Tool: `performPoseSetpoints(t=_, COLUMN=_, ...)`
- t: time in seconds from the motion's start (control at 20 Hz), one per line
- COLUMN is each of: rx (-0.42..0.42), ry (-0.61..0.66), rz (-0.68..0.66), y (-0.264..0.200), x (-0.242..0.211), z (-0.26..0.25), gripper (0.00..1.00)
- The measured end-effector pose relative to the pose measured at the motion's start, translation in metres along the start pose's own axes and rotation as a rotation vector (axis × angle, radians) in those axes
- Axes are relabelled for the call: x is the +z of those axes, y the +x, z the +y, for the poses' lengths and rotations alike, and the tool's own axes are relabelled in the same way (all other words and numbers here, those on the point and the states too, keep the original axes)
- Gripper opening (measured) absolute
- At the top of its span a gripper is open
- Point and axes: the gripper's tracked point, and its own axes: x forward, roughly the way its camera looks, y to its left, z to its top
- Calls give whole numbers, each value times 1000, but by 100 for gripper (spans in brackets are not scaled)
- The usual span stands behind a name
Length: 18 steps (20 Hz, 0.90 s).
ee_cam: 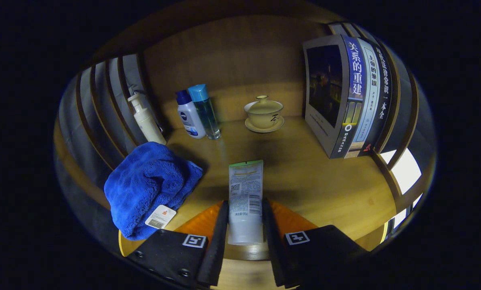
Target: Pull open the drawer, take out the items inside it, and place them on the countertop above the cabinet.
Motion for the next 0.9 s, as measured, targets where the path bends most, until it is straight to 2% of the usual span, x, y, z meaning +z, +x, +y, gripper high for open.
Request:
performPoseSetpoints(t=0.05, rx=8, ry=0, rz=-4, y=-1, x=0, z=2, gripper=59)
performPoseSetpoints(t=0.25, rx=-3, ry=1, rz=-45, y=-11, x=5, z=4, gripper=81)
performPoseSetpoints(t=0.6, rx=77, ry=37, rz=-226, y=-65, x=26, z=35, gripper=99)
performPoseSetpoints(t=0.9, rx=100, ry=-77, rz=-422, y=-155, x=41, z=65, gripper=99)
